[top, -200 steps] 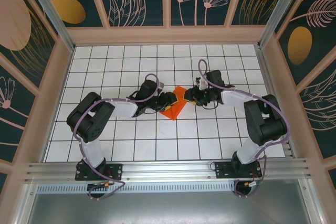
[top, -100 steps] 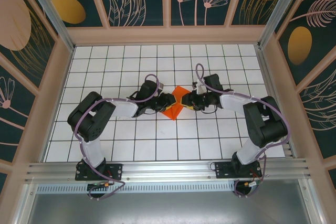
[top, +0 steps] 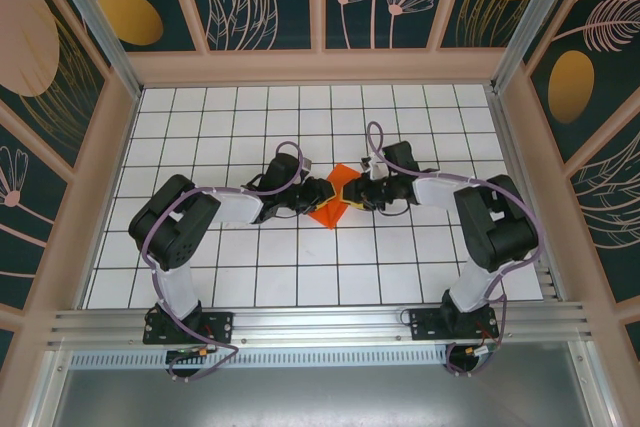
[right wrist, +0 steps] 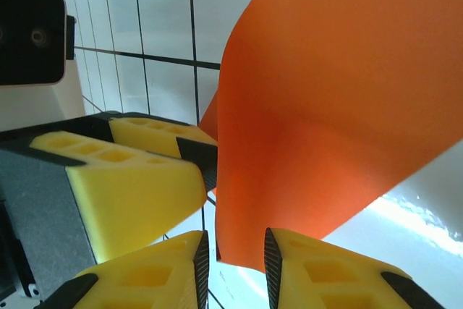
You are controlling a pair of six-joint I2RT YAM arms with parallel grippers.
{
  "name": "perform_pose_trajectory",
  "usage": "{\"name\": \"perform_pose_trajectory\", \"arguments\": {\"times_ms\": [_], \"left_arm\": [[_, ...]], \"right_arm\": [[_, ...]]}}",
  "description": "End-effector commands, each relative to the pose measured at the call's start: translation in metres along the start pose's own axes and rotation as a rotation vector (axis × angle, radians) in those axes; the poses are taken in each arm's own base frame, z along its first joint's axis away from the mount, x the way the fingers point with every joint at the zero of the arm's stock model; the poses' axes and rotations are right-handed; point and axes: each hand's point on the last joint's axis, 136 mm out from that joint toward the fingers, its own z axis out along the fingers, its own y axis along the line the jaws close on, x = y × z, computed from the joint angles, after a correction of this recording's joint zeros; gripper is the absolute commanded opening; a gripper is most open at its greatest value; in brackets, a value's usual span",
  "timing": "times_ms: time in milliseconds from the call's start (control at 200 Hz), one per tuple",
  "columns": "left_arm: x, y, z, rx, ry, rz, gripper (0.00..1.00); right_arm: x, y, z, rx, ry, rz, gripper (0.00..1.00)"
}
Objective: Fold a paper plane with a square sheet of paper (pick it up from the middle)
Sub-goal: Fold the triangle a second time at the center of the table.
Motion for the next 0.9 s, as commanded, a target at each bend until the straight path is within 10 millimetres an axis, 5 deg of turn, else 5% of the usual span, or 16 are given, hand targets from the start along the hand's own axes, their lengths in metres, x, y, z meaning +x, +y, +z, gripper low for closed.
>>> {"name": "perform_pose_trajectory", "arguments": {"times_ms": [0,260,896], "left_arm": [[0.005,0.006,0.002,-0.009,0.005,0.003,0.31],[0.002,-0.002,-0.004,0.000,-0.013,0.031,0.31],[0.015,-0.016,0.000,0.100,0.037,0.058,0.26]], "right_arm": [[-0.009,0.013,0.006,-0.053,0.002,-0.029,0.29],[-0.007,-0.009,0.011,0.020,-0.005,-0.009,0.12],[-0.016,-0.042,0.016,0.176,-0.013,-0.008,0.11]]}}
